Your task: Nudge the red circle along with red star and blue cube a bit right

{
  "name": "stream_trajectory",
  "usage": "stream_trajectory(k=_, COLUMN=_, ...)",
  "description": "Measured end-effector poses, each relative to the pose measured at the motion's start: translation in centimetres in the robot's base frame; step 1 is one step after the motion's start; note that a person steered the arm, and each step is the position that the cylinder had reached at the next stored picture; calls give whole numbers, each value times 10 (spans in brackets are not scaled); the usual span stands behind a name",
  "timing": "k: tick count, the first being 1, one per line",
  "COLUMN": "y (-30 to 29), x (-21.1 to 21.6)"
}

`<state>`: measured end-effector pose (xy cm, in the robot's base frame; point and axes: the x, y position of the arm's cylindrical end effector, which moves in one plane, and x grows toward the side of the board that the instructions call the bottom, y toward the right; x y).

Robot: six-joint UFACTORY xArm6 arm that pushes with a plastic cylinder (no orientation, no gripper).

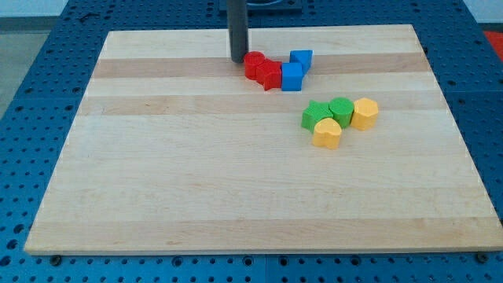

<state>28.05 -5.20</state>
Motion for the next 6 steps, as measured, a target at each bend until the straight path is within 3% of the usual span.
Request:
stream_trajectory(k=2, y=2, x=29)
stream_trajectory(k=5, y=33, x=28)
stream_trajectory(k=6, y=-4, x=7)
